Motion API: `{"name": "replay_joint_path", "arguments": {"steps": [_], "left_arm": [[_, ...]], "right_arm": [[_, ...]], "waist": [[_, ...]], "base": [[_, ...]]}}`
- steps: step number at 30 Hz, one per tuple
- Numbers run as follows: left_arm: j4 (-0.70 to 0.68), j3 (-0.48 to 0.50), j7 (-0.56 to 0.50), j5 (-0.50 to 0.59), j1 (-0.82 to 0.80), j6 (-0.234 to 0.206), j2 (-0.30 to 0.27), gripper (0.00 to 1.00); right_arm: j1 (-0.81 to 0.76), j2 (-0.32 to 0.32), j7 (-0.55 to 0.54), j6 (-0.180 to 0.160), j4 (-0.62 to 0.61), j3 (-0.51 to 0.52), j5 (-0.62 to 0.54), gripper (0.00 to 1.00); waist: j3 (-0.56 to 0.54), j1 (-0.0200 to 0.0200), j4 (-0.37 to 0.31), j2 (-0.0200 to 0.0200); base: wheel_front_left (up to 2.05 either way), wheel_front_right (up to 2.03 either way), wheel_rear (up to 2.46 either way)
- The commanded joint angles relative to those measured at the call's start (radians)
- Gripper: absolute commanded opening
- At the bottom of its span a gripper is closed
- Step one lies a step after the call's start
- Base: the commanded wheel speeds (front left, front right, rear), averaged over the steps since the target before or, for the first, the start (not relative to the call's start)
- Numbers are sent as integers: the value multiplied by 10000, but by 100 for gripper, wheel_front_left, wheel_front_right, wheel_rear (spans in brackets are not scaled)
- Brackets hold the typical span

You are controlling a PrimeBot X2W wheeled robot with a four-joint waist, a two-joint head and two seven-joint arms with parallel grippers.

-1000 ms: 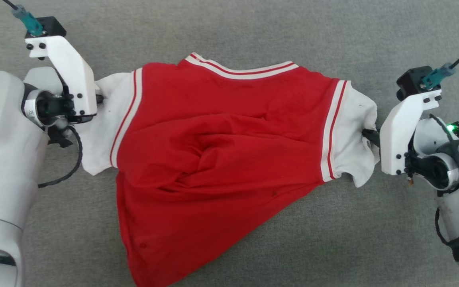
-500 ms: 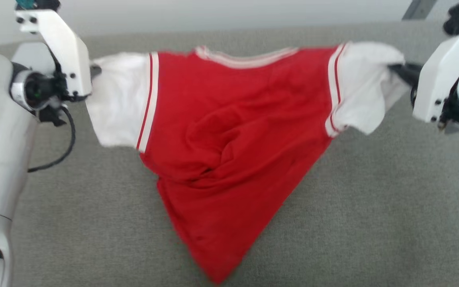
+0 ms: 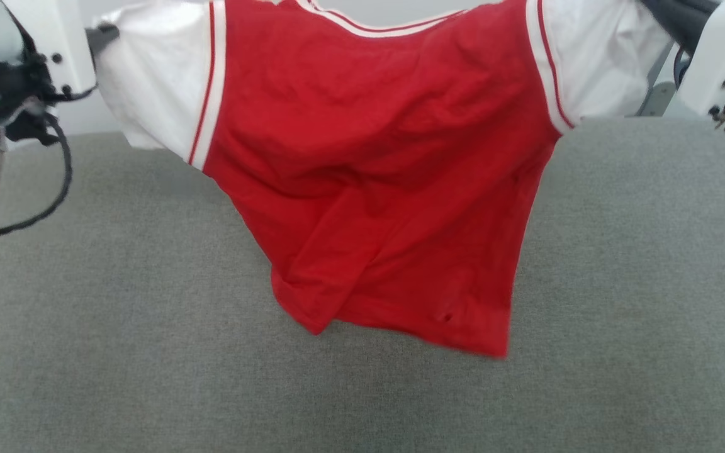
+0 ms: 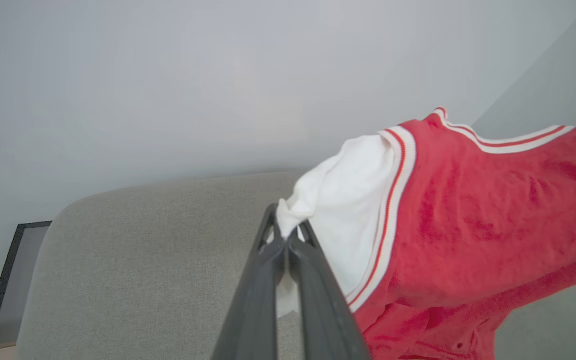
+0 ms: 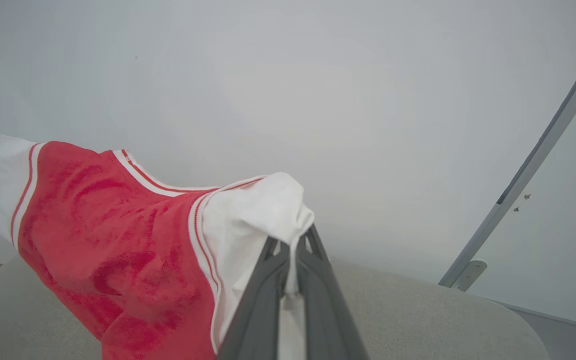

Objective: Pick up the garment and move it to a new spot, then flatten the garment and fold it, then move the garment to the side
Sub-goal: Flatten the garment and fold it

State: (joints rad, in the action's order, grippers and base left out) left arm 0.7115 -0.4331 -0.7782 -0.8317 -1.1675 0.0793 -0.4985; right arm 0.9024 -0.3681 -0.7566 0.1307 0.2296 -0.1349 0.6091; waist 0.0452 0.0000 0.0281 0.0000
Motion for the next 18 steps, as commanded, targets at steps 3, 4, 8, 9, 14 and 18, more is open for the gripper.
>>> {"name": "replay_joint_path", "arguments": {"steps": [3, 4, 8, 9, 14, 18], "left_arm": [[-383, 144, -39, -134, -240, -141, -218, 0], [-480, 154, -76, -130, -268, -165, -267, 0], [-878, 230, 30, -62, -440, -260, -414, 0], [-951, 218, 60, 24, -486, -292, -464, 0], [-1093, 257, 672, 201, -756, -378, -382, 0], [-884, 219, 1885, 718, -1331, -227, -211, 0]], "right_arm": [[442, -50, 110, 1, -7, -71, 141, 0], [515, -50, 72, 1, 24, -85, 180, 0], [844, -94, 293, 1, 195, -74, -38, 0], [970, -124, 419, 1, 256, -92, -176, 0], [1601, 21, 1304, 1, 1097, -212, -798, 0], [2588, 252, 2726, -1, 2170, -332, -1608, 0]], "waist": [[-298, 0, 0, 0], [-318, 0, -1, 0], [-280, 0, -21, 0], [-220, 0, -25, 0], [399, 0, -30, 0], [1241, 0, -80, 0]], "base": [[0, 0, 0], [0, 0, 0], [0, 0, 0], [0, 0, 0], [0, 0, 0], [0, 0, 0]]}}
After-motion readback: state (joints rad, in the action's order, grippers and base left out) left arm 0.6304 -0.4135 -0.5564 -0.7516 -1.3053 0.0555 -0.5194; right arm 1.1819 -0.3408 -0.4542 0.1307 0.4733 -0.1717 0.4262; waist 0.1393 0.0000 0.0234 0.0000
